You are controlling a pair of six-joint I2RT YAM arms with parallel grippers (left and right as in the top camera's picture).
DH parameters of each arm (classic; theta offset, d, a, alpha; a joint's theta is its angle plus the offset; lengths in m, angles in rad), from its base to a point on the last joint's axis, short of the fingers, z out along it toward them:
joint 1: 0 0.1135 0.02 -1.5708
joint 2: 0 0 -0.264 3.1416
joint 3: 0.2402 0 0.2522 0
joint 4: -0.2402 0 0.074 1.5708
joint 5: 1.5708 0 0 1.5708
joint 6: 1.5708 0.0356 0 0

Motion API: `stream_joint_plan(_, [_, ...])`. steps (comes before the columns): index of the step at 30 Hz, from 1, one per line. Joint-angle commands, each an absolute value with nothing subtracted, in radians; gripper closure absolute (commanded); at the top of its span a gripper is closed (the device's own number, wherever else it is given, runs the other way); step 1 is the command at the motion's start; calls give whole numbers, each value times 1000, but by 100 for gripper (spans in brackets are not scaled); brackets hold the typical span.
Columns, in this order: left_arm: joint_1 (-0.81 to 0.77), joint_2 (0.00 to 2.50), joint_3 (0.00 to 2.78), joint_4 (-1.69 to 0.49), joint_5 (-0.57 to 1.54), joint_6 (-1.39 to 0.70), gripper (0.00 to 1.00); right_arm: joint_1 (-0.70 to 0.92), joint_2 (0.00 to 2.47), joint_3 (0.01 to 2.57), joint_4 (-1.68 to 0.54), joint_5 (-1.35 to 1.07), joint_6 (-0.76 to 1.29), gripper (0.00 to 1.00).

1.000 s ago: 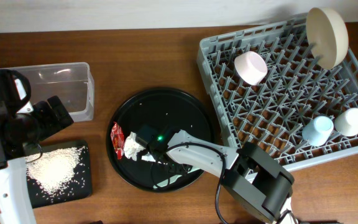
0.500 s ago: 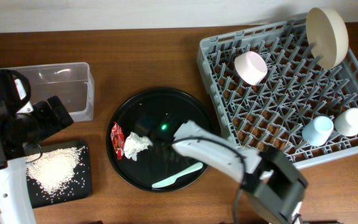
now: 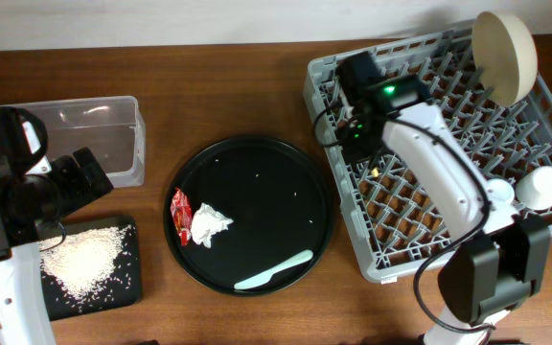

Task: Sort waste into correct bins and load items into the dishwasher rack
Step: 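Grasp the cream spoon and carry it to the rack's left edge, then return the right gripper to the round tray and grasp the white spoon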

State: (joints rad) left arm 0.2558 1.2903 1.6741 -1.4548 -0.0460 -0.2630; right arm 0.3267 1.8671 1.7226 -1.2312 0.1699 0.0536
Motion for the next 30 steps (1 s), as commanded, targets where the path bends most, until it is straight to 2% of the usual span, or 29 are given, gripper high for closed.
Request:
stream_joint_plan(1, [261,1290,1686,-1453,-57,-276,1,300,1860,1686,-1201,55,-17,96])
stream_joint_plan(11, [261,1290,1686,-1453,-57,-276,1,326,1862,1552,-1089,119,-61,96])
stream_joint_plan(12, [261,1290,1686,-1454,-57,-276,1,326,1862,1551,-1089,72,-79,89])
stream_joint_plan(13, [261,1290,1686,-1454,-57,-276,1,329,1862,1551,-1089,40,-87,68])
stream_joint_plan(14, [261,1290,1686,-1454,-57,-276,1,334,1861,1551,-1092,41,-86,51])
stream_joint_plan(15, [261,1290,1686,-1454,-57,-276,1,335,1861,1554,-1101,52,-86,40])
stream_joint_plan(23, [261,1290,1686,-1453,-57,-276,1,364,1737,1600,-1157,55,-79,41])
stream_joint_plan(26, [261,1290,1686,-1454,-57,-276,1,423,1693,1600,-1188,-22,-153,48])
stream_joint_plan(30, [261,1290,1686,-1454,-57,-276,1,566,1703,1560,-1224,-52,-244,48])
